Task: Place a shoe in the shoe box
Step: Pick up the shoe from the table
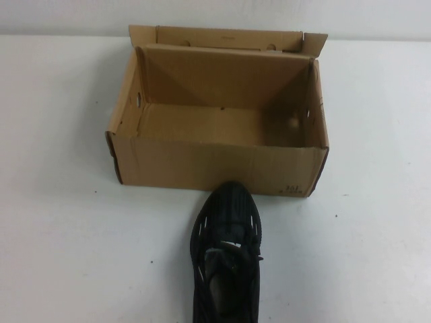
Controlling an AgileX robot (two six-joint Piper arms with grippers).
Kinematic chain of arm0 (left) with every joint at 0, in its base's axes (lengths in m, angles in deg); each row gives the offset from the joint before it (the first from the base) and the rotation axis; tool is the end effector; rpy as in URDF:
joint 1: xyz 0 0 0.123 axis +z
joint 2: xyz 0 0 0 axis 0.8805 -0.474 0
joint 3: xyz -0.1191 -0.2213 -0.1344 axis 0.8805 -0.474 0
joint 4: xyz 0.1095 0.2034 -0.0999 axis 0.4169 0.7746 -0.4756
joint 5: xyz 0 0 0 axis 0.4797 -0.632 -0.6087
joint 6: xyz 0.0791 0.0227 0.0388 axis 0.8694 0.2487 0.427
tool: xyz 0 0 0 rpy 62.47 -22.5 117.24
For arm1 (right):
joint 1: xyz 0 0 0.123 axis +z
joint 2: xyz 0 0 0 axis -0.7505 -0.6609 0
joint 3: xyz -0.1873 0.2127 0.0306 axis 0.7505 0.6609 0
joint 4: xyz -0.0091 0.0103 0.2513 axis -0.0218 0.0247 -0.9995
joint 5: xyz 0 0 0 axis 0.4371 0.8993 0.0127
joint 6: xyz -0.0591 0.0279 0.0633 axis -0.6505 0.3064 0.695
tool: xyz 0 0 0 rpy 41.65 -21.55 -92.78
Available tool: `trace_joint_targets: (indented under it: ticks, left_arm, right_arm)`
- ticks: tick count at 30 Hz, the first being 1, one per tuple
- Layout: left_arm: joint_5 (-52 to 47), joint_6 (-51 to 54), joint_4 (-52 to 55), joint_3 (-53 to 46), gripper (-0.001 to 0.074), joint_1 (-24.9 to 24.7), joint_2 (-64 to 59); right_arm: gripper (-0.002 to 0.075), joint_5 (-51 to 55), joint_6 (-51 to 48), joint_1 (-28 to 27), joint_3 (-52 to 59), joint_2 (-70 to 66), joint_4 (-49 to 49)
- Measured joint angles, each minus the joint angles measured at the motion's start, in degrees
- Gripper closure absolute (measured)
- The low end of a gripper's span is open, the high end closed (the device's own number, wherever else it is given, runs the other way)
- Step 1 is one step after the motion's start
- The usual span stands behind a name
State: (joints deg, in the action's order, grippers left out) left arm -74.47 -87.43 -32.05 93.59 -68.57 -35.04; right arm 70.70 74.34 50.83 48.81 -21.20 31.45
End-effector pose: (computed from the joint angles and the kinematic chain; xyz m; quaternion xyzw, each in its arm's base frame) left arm 0.0053 0.0010 0.3408 0.0104 0.5359 -0.0678 0.8415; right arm 0.0690 -0.0027 0.3454 0.0574 0.7329 0.0387 0.6768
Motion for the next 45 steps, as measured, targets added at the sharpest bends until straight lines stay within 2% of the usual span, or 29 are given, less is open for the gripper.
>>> trace_joint_targets:
  ticks: [3,6,15,21,25,36,45]
  left_arm:
    - [-4.02,-1.72,0.00,0.00,0.0738,0.00,0.00]
    - [-8.40,-2.34,0.00,0.00,0.0738,0.00,0.00]
    - [-19.54,-2.59,-0.63,2.40,0.0738,0.00,-0.88]
    - [-28.81,-0.78,-2.30,7.66,0.0738,-0.03,-9.81]
    - [-33.18,3.73,-6.81,10.64,0.0738,-0.03,-16.08]
    - [-40.11,15.38,-21.60,11.62,0.0738,-0.03,-25.23]
    - [-46.40,21.68,-27.36,11.62,0.0738,-0.03,-26.23]
  right_arm:
    - [0.0743,2.72,-0.86,0.00,0.00,-2.97,-0.65]
    - [0.0743,4.09,-5.91,0.00,0.00,-5.52,-5.17]
    - [0.0743,10.98,-35.50,0.00,-3.58,-13.66,-29.56]
    - [0.0743,18.46,-55.74,0.58,-8.46,-18.27,-45.29]
    - [0.0743,23.80,-65.22,2.47,-11.48,-21.34,-52.60]
    - [0.0743,25.97,-68.99,12.09,-14.06,-29.62,-54.54]
    - [0.0743,23.18,-68.38,22.65,-18.06,-37.52,-48.88]
